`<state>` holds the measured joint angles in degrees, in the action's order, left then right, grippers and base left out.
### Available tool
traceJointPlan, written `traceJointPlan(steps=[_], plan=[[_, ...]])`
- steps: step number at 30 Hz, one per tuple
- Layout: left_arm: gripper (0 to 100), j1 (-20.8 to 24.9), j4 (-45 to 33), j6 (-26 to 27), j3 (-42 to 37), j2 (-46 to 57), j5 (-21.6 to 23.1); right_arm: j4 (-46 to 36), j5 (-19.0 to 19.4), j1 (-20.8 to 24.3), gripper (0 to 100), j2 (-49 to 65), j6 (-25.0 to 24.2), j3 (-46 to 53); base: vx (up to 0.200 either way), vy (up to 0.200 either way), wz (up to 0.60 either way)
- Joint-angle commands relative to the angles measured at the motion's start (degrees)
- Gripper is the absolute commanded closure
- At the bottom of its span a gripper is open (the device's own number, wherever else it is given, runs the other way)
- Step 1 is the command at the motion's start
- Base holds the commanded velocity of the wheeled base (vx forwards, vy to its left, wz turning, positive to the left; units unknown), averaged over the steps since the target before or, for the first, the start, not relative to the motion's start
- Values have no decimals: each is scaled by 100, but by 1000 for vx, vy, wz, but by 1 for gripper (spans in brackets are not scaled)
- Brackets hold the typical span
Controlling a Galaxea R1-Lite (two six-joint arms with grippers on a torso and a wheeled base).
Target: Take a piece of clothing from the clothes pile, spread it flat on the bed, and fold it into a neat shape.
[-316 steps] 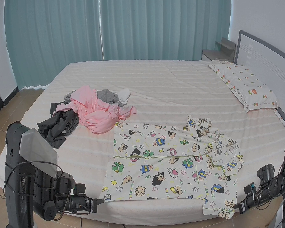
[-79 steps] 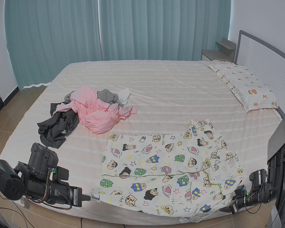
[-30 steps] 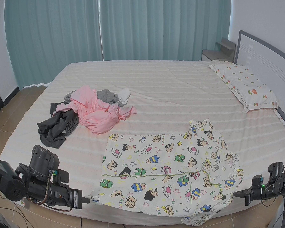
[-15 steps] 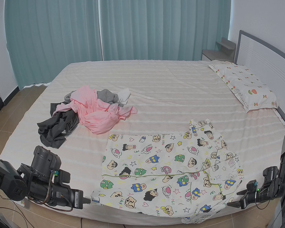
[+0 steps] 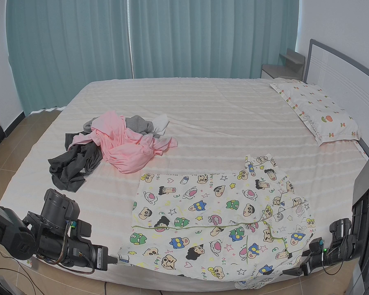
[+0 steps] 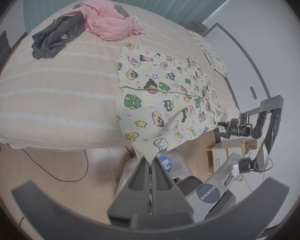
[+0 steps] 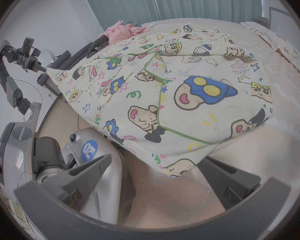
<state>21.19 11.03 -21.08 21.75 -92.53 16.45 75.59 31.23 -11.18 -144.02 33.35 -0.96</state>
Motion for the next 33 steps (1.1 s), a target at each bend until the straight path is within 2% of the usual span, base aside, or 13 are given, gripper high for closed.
traceJointPlan(steps=[1, 9, 17, 21, 28, 33], plan=[[100, -1, 4, -2, -4, 7, -1, 78, 6, 46, 100, -38, -75, 96, 0, 0, 0], [100, -1, 4, 7, -57, 15, -1, 210, -109, -227, 100, -21, -110, 96, 0, 0, 0], [100, -1, -5, 7, -92, 42, -10, 201, -29, -508, 100, 32, -75, 96, 0, 0, 0], [100, -1, -5, 16, -162, 7, -10, 96, 718, -877, 100, 331, -57, 96, 0, 0, 0], [100, 17, -31, 25, -188, -11, -106, -423, 1324, -1229, 100, 788, 31, 96, 0, 0, 0], [100, 17, -31, 25, -215, -64, -124, -1310, 1465, -1554, 100, 1069, 778, 96, 0, 0, 0]])
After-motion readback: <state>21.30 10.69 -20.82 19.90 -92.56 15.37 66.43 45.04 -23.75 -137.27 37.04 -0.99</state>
